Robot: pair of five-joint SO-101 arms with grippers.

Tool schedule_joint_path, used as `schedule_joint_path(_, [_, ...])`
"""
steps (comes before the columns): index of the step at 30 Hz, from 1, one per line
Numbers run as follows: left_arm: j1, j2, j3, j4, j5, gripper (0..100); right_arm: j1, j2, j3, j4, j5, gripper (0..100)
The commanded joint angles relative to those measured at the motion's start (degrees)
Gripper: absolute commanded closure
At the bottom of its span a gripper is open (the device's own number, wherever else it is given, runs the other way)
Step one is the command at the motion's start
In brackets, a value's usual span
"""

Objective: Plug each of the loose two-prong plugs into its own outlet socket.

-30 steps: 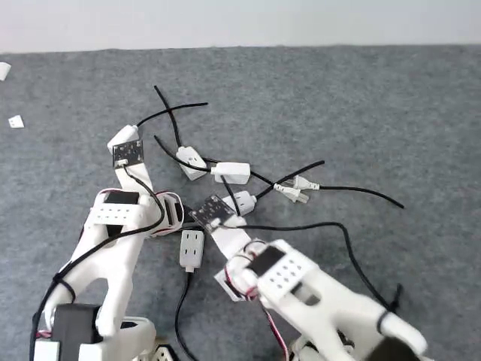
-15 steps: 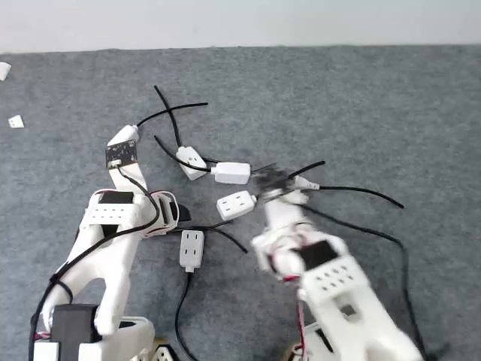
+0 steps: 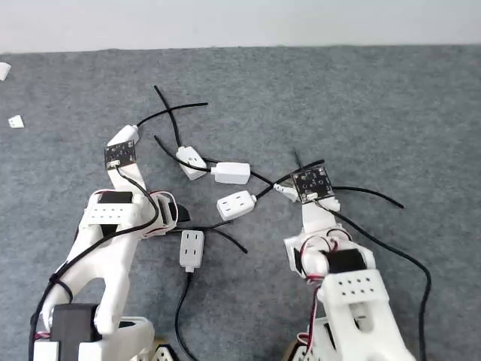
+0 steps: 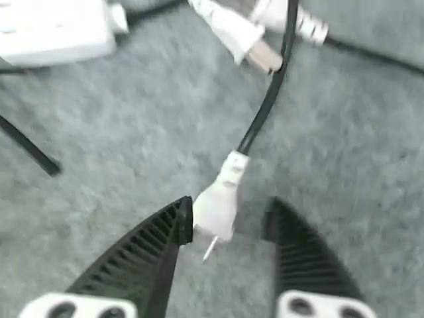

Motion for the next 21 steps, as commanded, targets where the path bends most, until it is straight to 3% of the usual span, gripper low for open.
schedule_joint_path(1, [-0.53, -0.18, -2.15, 0.18, 0.26, 68, 3.65, 4.88, -5.19, -1.54, 0.70, 72.8])
schedule_joint_path(5, [-0.53, -0.35, -2.15, 0.35, 0.26, 68, 7.87, 6.29, -8.88, -1.45, -3.52, 79.5])
schedule_joint_path(9, [-0.53, -0.62, -2.15, 0.44, 0.26, 68, 8.84, 3.30, -9.41, -0.92, -8.44, 99.1])
schedule_joint_path(21, [-0.53, -0.26, -1.80, 0.44, 0.18, 68, 0.84, -3.12, -2.55, -6.29, -12.04, 88.9])
